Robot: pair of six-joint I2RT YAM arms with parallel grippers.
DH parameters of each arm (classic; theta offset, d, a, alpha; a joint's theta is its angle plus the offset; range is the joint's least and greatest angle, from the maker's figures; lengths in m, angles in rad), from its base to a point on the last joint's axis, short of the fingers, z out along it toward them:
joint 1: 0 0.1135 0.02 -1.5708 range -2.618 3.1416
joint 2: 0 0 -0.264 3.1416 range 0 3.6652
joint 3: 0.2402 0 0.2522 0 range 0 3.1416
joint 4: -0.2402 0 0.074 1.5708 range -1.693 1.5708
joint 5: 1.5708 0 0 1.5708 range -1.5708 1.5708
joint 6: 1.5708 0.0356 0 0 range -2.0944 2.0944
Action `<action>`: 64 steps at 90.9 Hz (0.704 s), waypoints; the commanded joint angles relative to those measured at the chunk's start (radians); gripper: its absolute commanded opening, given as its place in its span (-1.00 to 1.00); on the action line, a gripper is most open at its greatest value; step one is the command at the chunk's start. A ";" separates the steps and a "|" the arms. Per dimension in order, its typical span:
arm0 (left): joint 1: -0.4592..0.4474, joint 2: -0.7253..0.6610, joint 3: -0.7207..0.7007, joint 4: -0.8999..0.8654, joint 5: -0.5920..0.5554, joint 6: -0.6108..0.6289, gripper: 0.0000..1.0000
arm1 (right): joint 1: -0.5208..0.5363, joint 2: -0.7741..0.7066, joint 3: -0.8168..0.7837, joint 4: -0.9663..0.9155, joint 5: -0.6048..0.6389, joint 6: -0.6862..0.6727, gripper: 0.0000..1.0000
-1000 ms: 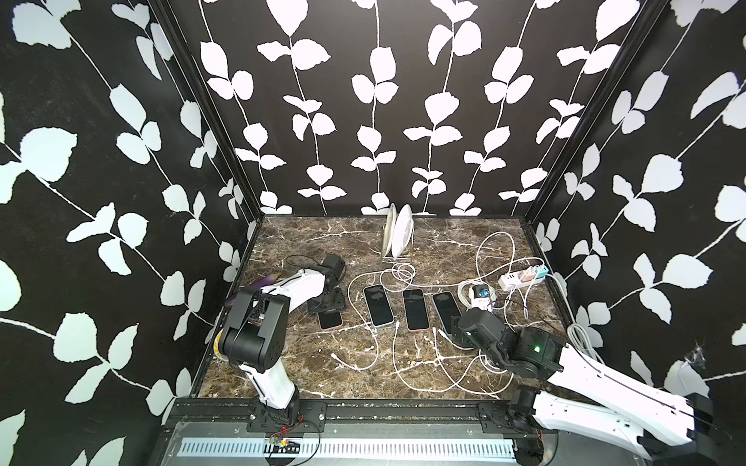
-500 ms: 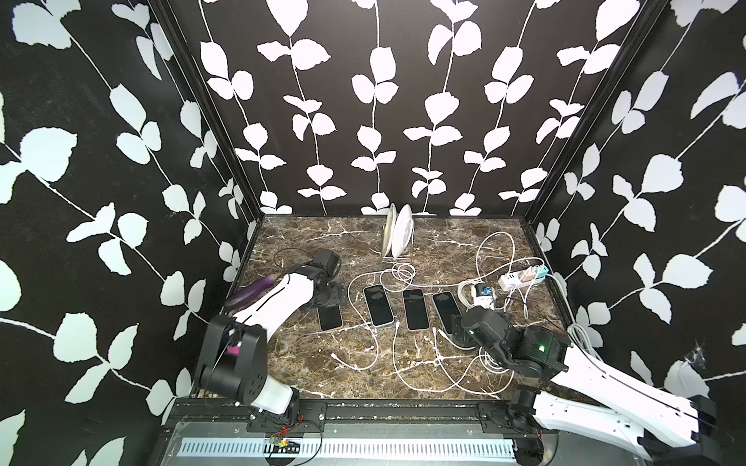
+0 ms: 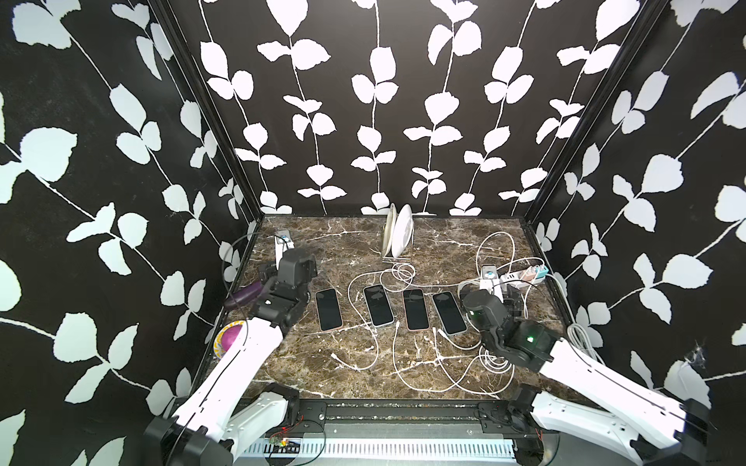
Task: Unplug the charging cable from the phone
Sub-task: Reset both arms
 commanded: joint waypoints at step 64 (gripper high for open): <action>0.347 0.277 -0.335 0.808 0.318 0.037 0.97 | -0.694 0.461 -0.430 1.324 -0.554 -0.286 0.99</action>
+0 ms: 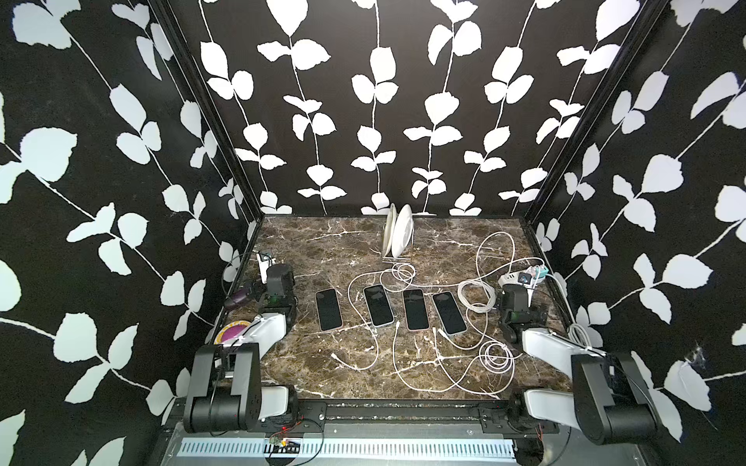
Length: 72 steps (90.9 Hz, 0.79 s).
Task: Unplug the charging cable from the phone
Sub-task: Reset both arms
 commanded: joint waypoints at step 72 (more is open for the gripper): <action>-0.049 0.254 -0.132 0.433 0.365 0.085 0.97 | -0.012 0.253 0.017 0.507 -0.258 -0.092 0.98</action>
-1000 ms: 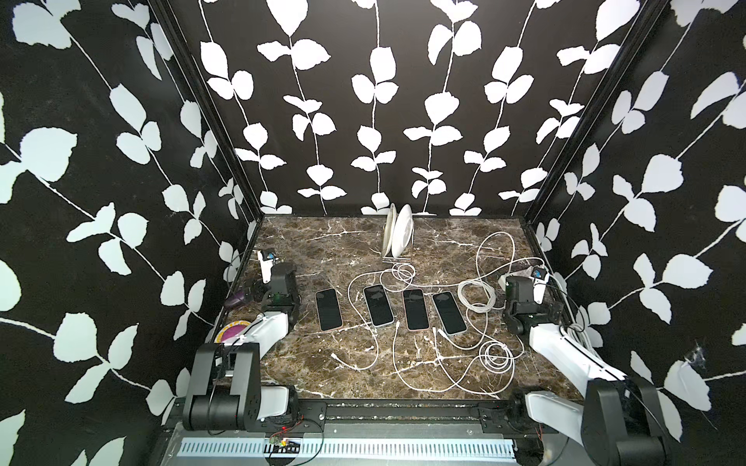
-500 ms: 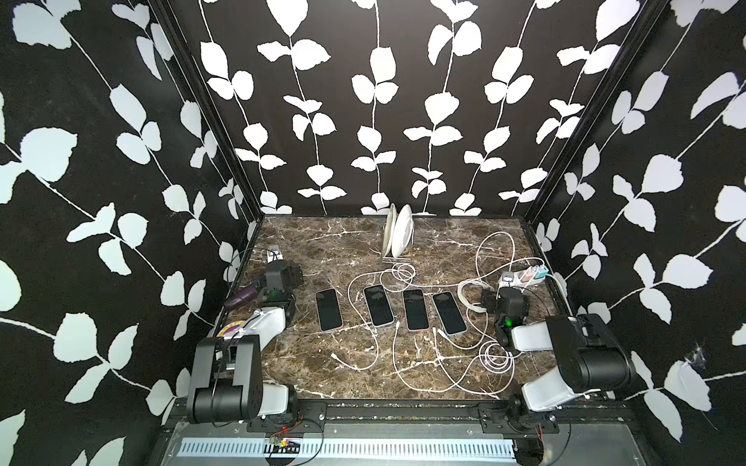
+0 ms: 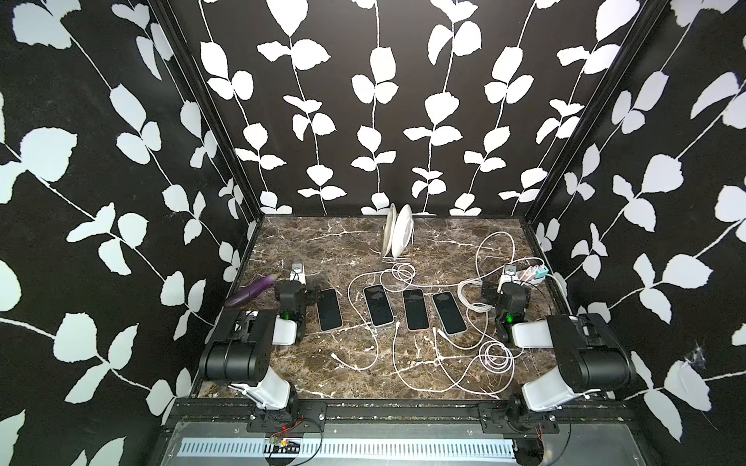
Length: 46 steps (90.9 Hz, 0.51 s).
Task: Unplug the charging cable from the phone
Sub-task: Reset both arms
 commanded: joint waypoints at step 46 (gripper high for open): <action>-0.031 0.003 0.047 0.083 -0.024 0.059 0.97 | -0.003 0.001 0.011 0.042 -0.013 -0.010 0.99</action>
